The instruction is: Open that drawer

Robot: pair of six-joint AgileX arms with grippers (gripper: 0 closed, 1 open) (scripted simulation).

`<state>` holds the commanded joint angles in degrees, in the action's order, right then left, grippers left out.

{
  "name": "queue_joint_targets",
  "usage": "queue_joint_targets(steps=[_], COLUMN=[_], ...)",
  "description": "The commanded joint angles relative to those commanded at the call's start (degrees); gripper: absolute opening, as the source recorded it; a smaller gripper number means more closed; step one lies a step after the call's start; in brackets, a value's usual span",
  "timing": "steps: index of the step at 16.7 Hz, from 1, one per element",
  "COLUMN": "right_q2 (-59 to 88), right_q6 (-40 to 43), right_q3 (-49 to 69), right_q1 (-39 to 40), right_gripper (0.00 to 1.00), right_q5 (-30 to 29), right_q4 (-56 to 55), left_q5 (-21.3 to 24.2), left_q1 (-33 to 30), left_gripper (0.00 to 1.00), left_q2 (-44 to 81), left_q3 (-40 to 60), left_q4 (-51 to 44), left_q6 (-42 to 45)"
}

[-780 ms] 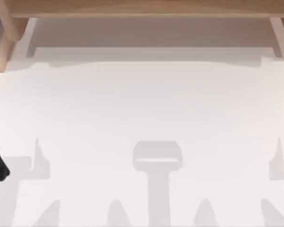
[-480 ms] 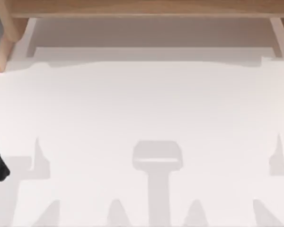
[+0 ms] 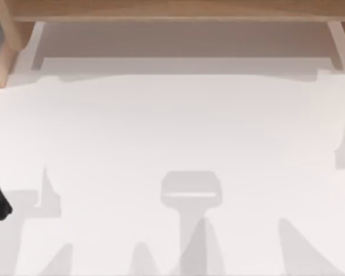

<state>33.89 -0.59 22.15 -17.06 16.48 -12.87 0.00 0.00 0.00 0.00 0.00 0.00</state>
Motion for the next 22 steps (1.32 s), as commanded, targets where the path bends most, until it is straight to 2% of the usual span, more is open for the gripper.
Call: queue_joint_targets(steps=[7,15,18,22], right_q2=[22.3,24.6,30.1,44.6], right_q6=[-0.3,0.4,6.0,21.8], right_q3=[13.6,15.0,17.4,22.8], right_q1=[-10.3,-10.9,-11.1,-11.5], right_gripper=[1.0,1.0,1.0,1.0], right_q5=[10.4,11.2,11.2,11.0], right_q4=[-7.9,-9.1,-13.0,-22.0], left_q5=[0.0,0.0,0.0,0.0], left_q1=[0.0,0.0,0.0,0.0], left_gripper=[1.0,1.0,1.0,1.0], left_q2=[0.0,0.0,0.0,0.0], left_q3=[0.0,0.0,0.0,0.0], left_q4=[0.0,0.0,0.0,0.0], left_q6=[0.0,0.0,0.0,0.0])
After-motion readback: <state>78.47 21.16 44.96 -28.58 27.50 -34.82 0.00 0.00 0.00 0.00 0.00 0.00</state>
